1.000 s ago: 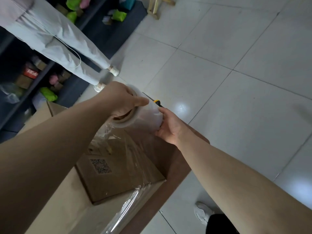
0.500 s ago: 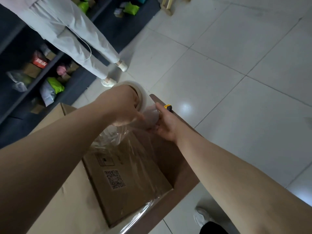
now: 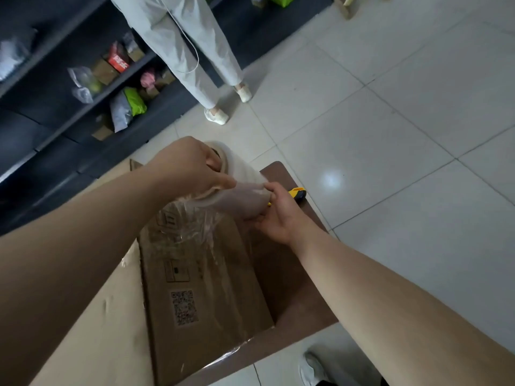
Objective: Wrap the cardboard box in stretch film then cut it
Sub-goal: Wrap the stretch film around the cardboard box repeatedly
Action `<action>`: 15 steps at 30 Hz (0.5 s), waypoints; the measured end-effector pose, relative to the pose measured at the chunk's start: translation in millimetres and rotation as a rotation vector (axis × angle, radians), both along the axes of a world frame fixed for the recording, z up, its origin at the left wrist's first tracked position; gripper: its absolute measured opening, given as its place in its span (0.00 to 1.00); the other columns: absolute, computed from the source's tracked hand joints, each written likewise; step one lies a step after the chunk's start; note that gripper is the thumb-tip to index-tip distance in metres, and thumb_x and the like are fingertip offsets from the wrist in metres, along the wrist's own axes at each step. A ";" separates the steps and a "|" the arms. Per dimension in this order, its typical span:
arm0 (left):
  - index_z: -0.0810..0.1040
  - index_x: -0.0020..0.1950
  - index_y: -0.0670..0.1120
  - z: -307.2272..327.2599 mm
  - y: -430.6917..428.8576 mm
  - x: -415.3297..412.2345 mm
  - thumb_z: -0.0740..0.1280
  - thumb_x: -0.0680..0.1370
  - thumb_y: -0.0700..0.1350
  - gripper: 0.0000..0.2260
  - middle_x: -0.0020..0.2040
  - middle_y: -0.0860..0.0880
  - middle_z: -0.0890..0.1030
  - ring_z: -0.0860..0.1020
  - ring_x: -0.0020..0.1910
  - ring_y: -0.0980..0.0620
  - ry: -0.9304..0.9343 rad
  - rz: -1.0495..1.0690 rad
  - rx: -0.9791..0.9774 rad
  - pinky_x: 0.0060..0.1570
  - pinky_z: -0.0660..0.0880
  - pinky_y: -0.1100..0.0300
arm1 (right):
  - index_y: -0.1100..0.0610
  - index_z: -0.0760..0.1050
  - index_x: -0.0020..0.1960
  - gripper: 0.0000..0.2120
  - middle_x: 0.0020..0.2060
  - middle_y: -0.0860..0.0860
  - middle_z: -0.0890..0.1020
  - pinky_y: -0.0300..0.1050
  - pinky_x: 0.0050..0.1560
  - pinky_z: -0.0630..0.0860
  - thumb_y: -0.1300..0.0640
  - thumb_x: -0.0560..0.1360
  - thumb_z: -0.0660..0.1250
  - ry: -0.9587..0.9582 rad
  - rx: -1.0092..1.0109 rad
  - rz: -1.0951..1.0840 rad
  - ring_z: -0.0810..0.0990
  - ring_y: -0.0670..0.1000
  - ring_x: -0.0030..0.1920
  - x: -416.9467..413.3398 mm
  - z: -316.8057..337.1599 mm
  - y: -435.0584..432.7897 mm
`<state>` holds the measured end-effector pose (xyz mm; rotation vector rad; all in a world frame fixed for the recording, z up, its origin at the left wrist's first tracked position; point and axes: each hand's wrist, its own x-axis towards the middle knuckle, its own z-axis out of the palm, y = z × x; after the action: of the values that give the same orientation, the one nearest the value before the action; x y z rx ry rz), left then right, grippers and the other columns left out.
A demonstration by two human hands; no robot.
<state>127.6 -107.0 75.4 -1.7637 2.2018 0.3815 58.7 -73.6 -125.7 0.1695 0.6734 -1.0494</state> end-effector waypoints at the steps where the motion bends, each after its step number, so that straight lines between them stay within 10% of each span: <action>1: 0.85 0.52 0.44 -0.7 0.1 0.6 0.76 0.69 0.54 0.18 0.50 0.44 0.84 0.81 0.48 0.47 -0.011 -0.004 0.002 0.54 0.77 0.49 | 0.59 0.76 0.59 0.18 0.48 0.57 0.81 0.49 0.47 0.75 0.47 0.78 0.59 0.003 0.004 0.011 0.79 0.55 0.45 1.3 -1.2 -1.6; 15: 0.85 0.51 0.43 -2.3 -1.8 7.7 0.75 0.70 0.51 0.15 0.45 0.48 0.82 0.80 0.48 0.48 0.006 -0.009 -0.029 0.54 0.77 0.51 | 0.55 0.70 0.72 0.27 0.65 0.57 0.78 0.52 0.57 0.75 0.40 0.79 0.58 0.022 -0.090 0.105 0.76 0.58 0.65 -0.4 -14.3 -5.5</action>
<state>135.3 -108.8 73.1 -1.7693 2.2291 0.3550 58.3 -79.1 -140.1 0.0436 0.6469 -0.9802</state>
